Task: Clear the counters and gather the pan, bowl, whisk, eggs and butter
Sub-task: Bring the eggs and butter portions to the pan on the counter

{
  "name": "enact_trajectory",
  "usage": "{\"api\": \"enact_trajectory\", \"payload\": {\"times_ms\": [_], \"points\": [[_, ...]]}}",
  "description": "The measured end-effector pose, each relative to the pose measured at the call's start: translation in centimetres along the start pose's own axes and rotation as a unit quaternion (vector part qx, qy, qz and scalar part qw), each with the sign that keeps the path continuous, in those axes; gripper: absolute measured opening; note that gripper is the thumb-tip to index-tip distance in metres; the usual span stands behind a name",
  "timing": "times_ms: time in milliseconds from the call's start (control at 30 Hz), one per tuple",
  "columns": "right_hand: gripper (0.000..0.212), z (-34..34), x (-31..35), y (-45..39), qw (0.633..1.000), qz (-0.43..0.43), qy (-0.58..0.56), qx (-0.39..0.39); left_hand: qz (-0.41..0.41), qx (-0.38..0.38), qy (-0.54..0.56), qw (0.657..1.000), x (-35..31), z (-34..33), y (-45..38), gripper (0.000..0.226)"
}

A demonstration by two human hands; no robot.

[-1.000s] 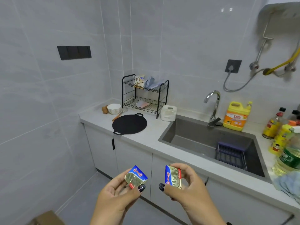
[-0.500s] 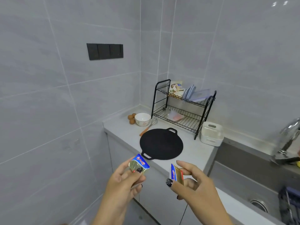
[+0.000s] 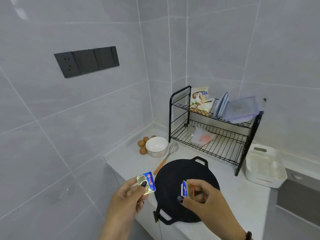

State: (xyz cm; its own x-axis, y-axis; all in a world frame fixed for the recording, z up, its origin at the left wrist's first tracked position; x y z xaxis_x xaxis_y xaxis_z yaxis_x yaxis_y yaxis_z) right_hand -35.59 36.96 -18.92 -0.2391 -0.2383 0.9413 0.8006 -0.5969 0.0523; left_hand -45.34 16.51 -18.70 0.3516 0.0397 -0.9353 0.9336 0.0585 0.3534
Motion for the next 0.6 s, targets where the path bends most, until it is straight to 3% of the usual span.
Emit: {"api": "enact_trajectory", "payload": {"times_ms": [333, 600], "points": [[0.049, -10.2, 2.7, -12.9, 0.992, 0.024, 0.091, 0.083, -0.021, -0.048, -0.048, 0.997, -2.3, -1.1, -14.7, 0.016], [0.046, -23.2, 0.2, -21.4, 0.985, -0.03, 0.152, 0.071, -0.057, -0.002, -0.219, 0.974, -0.9, -1.4, -31.8, 0.015]]}}
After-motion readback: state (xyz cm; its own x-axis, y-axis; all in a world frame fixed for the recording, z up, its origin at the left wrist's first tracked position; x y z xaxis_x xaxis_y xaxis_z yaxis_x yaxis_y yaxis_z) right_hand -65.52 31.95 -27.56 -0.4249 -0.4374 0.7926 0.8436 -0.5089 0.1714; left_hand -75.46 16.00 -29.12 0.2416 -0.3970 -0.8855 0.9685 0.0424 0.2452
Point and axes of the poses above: each hand's wrist, its own y-axis away from the middle knuckle, its own z-axis out of the back of the hand, x = y × z, the point moved 6 cm from there along -y, towards the middle knuckle, and after that the axes turned 11 degrees about -x, right-handed, at the moved point
